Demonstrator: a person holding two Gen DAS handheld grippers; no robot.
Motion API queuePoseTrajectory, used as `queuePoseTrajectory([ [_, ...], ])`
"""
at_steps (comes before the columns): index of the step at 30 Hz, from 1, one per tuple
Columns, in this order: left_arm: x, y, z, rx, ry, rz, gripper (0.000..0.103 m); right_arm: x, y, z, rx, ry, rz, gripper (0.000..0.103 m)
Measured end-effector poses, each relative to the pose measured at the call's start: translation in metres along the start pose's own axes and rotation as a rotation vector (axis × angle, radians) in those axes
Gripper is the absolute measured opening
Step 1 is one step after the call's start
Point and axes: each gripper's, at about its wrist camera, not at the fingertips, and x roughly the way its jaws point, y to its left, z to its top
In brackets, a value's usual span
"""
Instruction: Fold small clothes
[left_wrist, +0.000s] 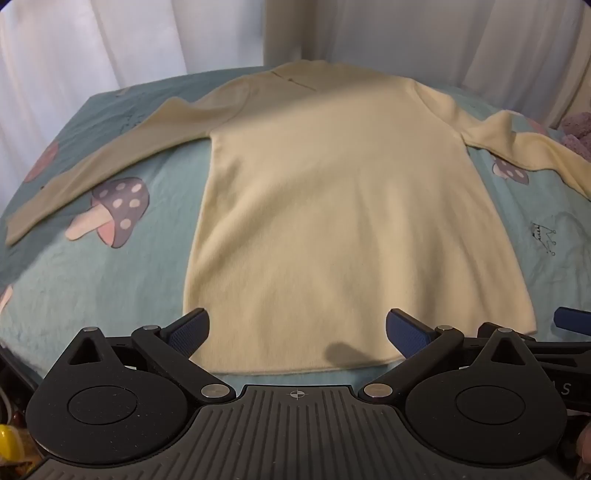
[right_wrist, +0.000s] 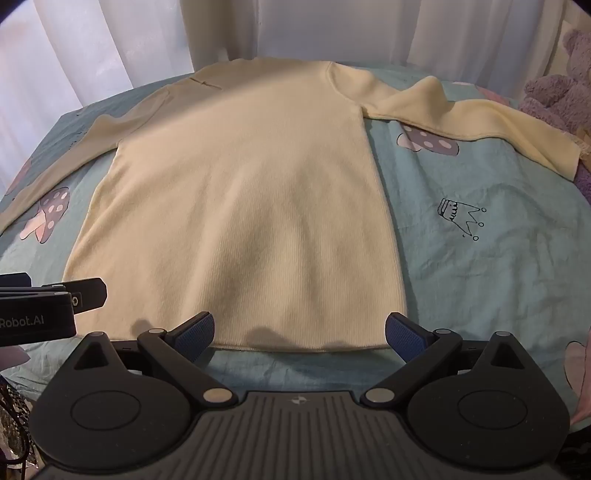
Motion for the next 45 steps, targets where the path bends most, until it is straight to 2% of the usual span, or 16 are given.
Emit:
queuePoseTrajectory([
  [33,0.009,0.000,0.001,-0.010,0.036,0.000,0.103,0.002,-0.002,0.002,0.016,0.001,0.033,0.099],
  [40,0.015,0.002,0.003,-0.018,0.063,-0.009,0.103,0.004,-0.004,0.002,0.025,0.004,0.058,0.099],
  [45,0.020,0.001,0.005,-0.018,0.081,-0.018,0.103,0.010,-0.006,0.003,0.029,0.030,0.109,0.099],
])
